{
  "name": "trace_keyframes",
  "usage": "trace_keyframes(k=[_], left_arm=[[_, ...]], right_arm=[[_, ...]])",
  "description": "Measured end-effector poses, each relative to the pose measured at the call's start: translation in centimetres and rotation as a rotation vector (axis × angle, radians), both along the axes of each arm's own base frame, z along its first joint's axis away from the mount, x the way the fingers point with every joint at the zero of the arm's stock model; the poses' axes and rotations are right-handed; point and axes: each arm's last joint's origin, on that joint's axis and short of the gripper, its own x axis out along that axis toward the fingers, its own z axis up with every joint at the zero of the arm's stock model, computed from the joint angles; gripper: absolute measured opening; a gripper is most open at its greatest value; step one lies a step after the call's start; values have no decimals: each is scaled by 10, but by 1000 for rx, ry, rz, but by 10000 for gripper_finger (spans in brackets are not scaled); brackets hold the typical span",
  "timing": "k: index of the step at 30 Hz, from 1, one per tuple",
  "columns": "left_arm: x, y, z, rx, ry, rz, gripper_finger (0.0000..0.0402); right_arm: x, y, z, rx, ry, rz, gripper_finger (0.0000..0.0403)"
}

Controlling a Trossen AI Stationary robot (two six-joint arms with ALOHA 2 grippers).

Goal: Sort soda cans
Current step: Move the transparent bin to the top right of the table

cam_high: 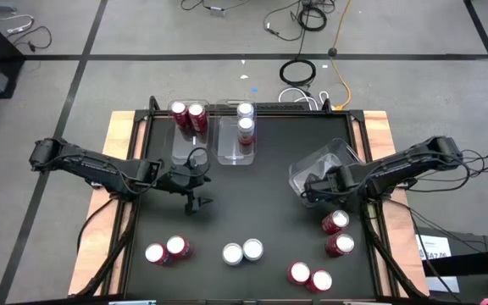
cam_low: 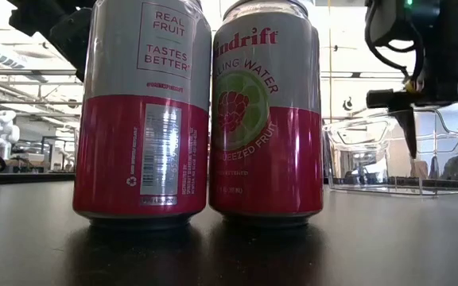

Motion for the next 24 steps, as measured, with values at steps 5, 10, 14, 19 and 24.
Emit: trace_keyframes(k=[5, 10, 14, 19, 24], left_arm=[[2, 0, 2, 5, -27, 18, 367], [6, 0, 8, -2, -101, 20, 367], [8, 0, 11, -7, -140, 21, 367], [9, 0, 13, -9, -163, 21, 367], [11, 0, 15, -10, -191, 24, 367]], right_arm=[[4, -4, -3, -2, -41, 88, 150], [8, -13, -3, -14, -63, 130, 35], [13, -23, -3, -28, -95, 208, 9], [16, -41, -2, -65, -108, 262, 2], [14, -66, -2, -100, -90, 347, 2]])
